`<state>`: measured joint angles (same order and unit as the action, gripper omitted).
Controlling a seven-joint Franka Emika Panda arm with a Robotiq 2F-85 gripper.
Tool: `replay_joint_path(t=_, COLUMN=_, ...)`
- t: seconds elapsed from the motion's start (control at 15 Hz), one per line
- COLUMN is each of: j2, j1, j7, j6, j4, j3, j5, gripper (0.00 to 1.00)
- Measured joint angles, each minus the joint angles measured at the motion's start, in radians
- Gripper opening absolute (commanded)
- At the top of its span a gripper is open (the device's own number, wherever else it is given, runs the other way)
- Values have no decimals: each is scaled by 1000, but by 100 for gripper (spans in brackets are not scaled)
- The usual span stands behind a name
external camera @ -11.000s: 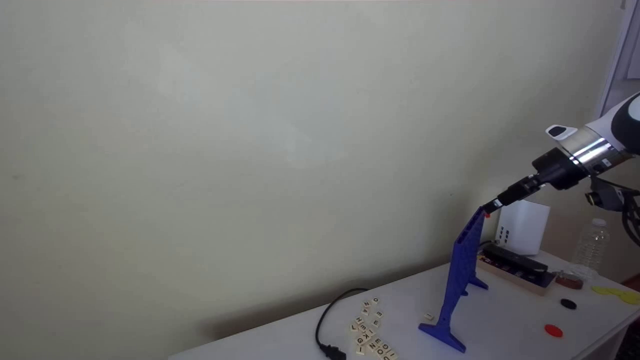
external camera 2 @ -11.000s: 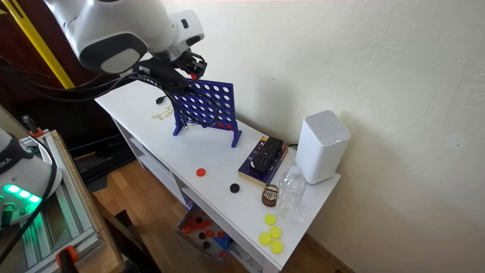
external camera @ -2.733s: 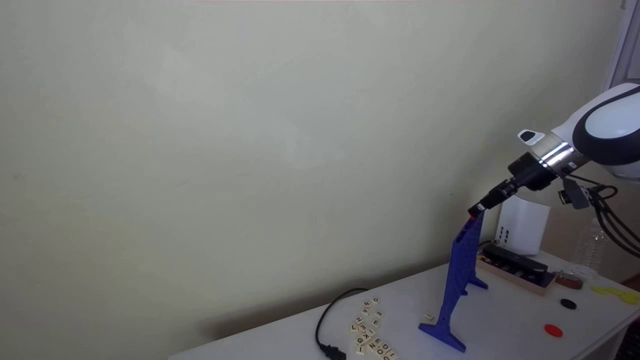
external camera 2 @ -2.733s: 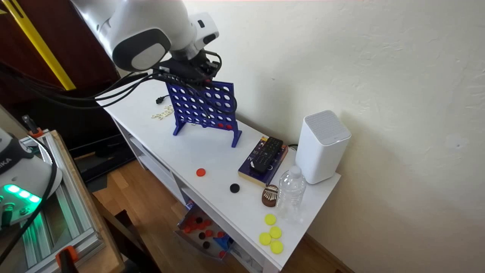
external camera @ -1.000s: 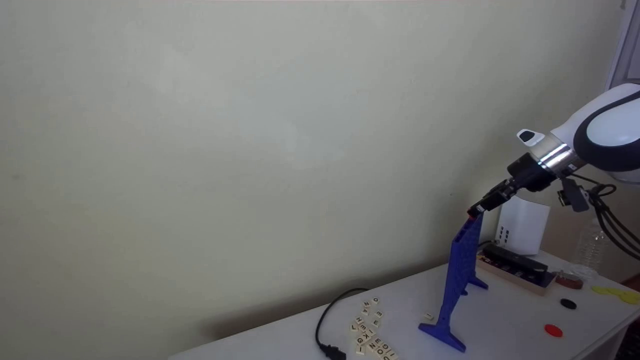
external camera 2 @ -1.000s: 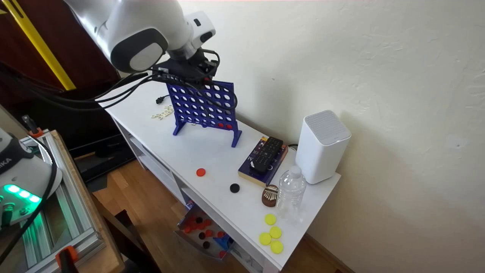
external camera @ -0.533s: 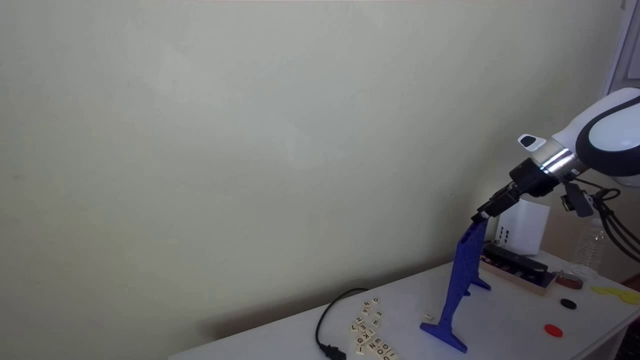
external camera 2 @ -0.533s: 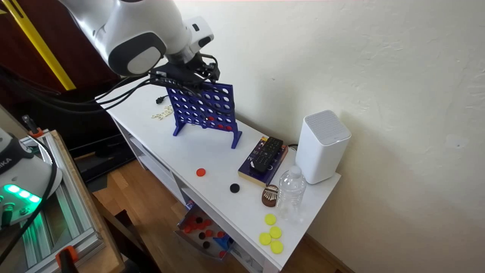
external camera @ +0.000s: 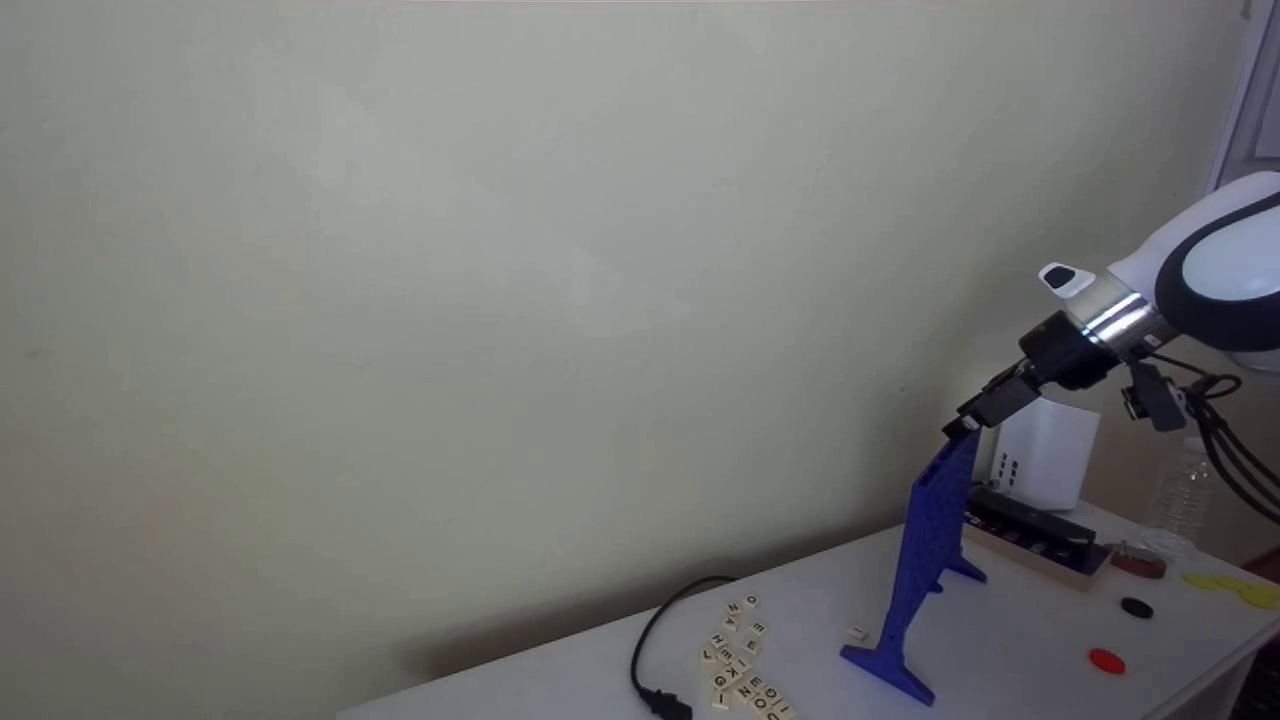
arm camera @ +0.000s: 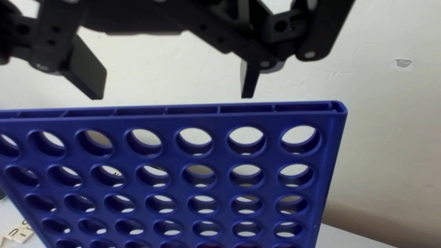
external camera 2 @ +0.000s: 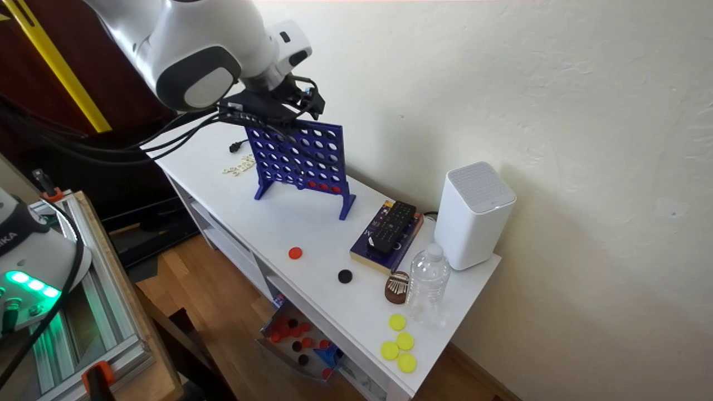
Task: Shift the orange ring to the blue object's fifth line
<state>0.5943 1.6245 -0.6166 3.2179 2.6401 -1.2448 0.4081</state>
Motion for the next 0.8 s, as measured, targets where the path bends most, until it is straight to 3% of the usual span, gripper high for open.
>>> replay_joint_path(t=0.4, j2=10, j1=109, j7=37, j6=39, j4=11, j3=-109, j5=20, gripper=100)
replay_joint_path(t=0.8, j2=11, j1=338, j7=115, j6=-17, j4=60, j3=-284, j5=38, gripper=100)
